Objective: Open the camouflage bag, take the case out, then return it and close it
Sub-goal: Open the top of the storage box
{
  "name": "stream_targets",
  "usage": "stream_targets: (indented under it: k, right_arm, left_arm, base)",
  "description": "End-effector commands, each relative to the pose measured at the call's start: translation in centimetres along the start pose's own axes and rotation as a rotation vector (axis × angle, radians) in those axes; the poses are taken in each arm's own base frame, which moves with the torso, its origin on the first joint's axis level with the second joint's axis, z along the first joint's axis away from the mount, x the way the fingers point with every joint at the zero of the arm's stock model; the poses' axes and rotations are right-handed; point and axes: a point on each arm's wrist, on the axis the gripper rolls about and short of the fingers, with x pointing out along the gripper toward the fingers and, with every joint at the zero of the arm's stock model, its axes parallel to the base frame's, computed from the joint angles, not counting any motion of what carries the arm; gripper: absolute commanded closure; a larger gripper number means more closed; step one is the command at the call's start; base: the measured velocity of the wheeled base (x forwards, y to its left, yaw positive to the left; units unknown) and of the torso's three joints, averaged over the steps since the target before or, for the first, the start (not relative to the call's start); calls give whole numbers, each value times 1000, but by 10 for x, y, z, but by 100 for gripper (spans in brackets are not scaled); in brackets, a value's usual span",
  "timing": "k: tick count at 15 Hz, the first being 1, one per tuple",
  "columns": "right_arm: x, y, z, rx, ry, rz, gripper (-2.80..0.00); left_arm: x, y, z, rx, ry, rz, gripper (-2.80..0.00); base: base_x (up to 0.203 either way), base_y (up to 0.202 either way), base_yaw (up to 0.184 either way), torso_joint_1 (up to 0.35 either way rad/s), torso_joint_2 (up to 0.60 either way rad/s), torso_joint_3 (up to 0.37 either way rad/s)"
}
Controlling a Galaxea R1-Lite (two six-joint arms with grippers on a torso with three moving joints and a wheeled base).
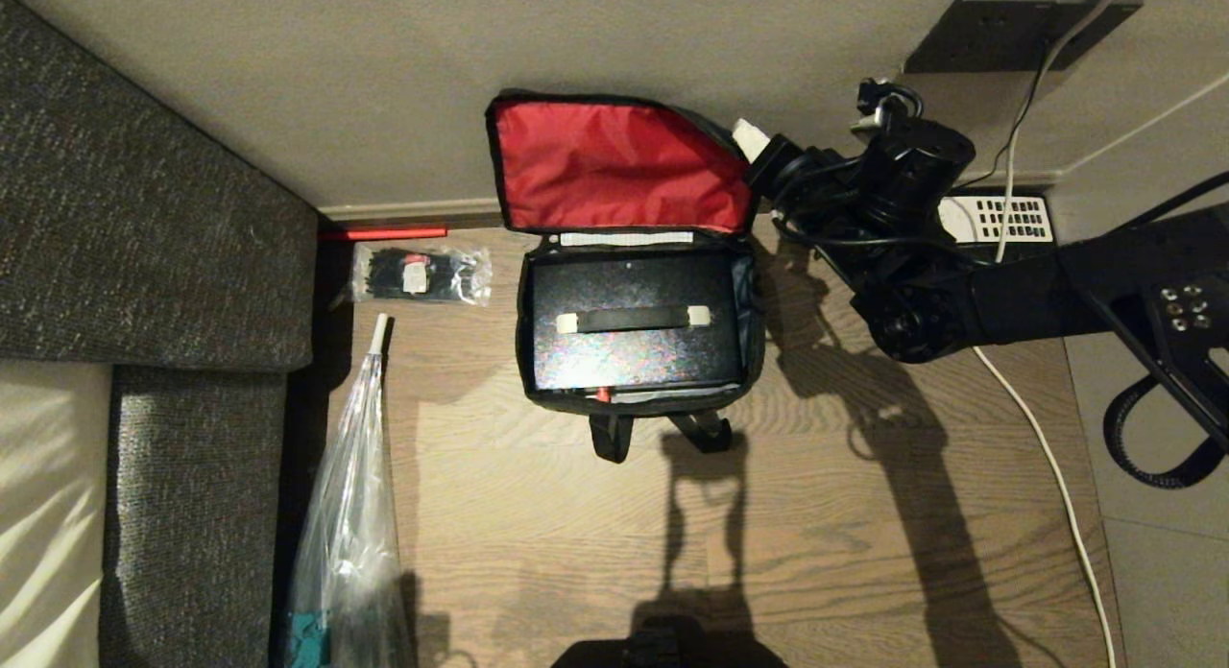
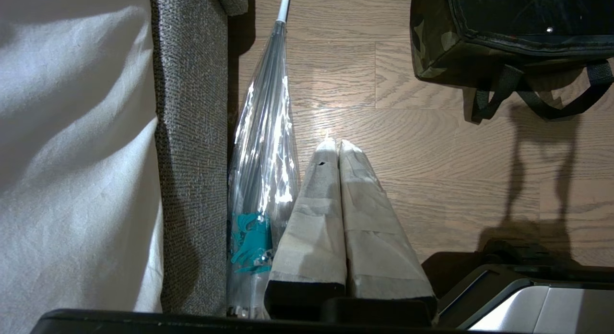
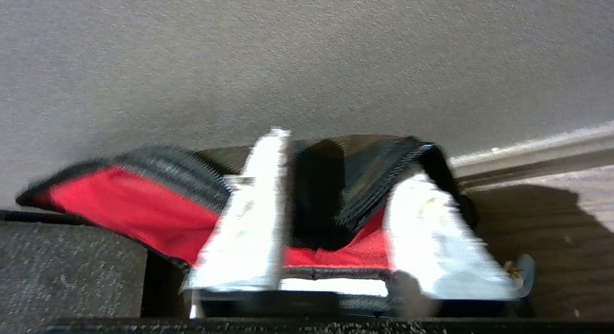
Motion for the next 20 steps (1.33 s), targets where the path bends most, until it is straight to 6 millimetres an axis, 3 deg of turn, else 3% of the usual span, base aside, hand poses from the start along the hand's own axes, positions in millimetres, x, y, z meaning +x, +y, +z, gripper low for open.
stream_targets:
  k: [1,9,12,14,16,17,18,20]
  right_arm:
    - [1,0,-1,2,-19,10,-280]
    - [7,-7,-15,-80,-86,38,-280]
    - [4,-4,-10,-79,-87,35,-280]
    - [-8,-5,-10,-71,-35,7,-280]
    - [-33,-2,-14,-33,70,-27,-280]
    - [-49,5,-3,10,108,-33,-280]
    - [-69,11,7,60,159,-36,0]
    - [-110,23,30,141,246,-15,0]
  left_arm:
    - [0,0,0,0,-2,0,0]
    - [0,0,0,0,-3,0,0]
    - [0,0,0,0,-3,0,0]
    - [0,0,0,0,-3,0,0]
    - [0,0,0,0,-2,0,0]
    - [0,0,0,0,-2,0,0]
    - [0,0,0,0,-2,0,0]
    - [0,0,0,0,-2,0,0]
  base:
    - [0,0,0,0,0,0]
    - [0,0,0,0,0,0]
    - [0,0,0,0,0,0]
    - [0,0,0,0,0,0]
    - [0,0,0,0,0,0]
    - [0,0,0,0,0,0]
    - [0,0,0,0,0,0]
    - [0,0,0,0,0,0]
